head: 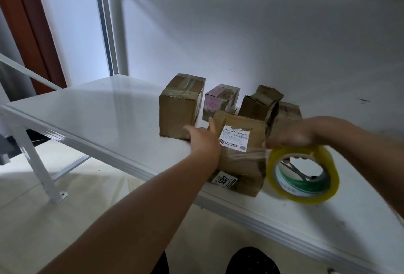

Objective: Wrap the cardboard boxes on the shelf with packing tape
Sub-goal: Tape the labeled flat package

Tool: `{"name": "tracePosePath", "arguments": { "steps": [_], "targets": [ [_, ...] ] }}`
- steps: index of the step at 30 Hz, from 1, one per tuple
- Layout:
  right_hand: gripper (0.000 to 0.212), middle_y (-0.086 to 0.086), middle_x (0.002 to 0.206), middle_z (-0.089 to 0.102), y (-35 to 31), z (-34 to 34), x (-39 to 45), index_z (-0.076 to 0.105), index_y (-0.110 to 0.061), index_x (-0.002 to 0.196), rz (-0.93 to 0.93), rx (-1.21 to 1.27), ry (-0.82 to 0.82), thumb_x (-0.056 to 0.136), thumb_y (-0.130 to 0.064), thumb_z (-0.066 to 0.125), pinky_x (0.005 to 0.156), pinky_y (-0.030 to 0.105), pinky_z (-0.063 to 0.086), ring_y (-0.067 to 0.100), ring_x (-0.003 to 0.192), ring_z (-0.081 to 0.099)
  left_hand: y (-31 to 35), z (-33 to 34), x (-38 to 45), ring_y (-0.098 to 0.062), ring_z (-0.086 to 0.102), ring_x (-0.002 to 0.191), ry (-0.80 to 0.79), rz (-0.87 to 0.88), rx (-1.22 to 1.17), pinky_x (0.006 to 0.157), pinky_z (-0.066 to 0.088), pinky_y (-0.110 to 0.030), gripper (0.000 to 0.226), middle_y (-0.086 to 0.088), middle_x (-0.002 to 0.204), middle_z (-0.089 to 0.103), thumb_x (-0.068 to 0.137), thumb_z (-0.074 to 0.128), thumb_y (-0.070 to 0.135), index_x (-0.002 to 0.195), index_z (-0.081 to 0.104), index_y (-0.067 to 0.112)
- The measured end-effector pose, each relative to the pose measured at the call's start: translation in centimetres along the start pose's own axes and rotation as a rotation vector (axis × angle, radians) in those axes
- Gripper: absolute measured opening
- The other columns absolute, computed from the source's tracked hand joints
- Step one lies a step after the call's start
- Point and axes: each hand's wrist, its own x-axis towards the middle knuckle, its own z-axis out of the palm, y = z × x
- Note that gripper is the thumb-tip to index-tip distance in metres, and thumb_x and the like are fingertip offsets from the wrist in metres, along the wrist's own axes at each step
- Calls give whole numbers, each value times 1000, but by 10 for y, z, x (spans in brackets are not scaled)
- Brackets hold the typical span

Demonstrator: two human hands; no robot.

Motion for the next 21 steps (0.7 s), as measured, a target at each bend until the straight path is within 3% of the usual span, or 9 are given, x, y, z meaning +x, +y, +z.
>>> {"name": "tracePosePath", "arguments": {
  "steps": [4, 7, 10, 13, 17, 21],
  "targets": [
    [44, 3, 91, 63, 10, 17, 11, 60, -18, 82, 76, 45, -13, 101, -45, 31, 75, 24, 45, 13, 84, 59, 16, -7, -3, -42, 47, 121, 40, 110, 315, 103, 29, -62, 105, -26, 136, 41, 88, 59, 46, 147, -14, -1],
    [44, 1, 92, 62, 15, 22, 19, 63, -19, 86, 95, 64, -6, 98, -50, 34, 80, 26, 45, 13, 86, 59, 30, -11, 1, -45, 32, 133, 58, 263, 456, 107, 23, -63, 107, -27, 147, 29, 88, 56, 53, 147, -16, 0],
    [58, 1, 101, 51, 23, 33, 31, 61, -13, 118, 121, -3, 44, 95, -59, 34, 96, 34, 40, 15, 96, 50, 38, -13, 8, -40, 29, 136, 105, 367, 488, 110, 23, -57, 94, -22, 150, 28, 92, 57, 36, 150, -9, 0],
    [60, 4, 108, 52, 28, 38, 37, 59, -18, 121, 113, 40, 19, 93, -63, 31, 102, 36, 37, 20, 107, 52, 38, -12, 9, -36, 34, 134, 155, 392, 356, 108, 29, -49, 91, -19, 147, 32, 91, 60, 34, 150, -2, 3],
    [62, 10, 137, 51, 27, 37, 38, 53, -15, 132, 133, 68, -21, 95, -60, 31, 108, 38, 35, 25, 127, 48, 4, -9, 7, -31, 38, 129, 260, 296, 37, 105, 33, -45, 89, -14, 143, 38, 85, 66, 24, 150, 6, 9],
    [61, 9, 144, 45, 23, 38, 37, 48, -17, 137, 137, 41, -26, 97, -58, 26, 107, 36, 31, 25, 131, 43, -19, -13, 12, -34, 39, 129, 241, 87, 192, 108, 27, -52, 88, -17, 141, 38, 88, 60, 38, 149, 6, 4]
  ]
}}
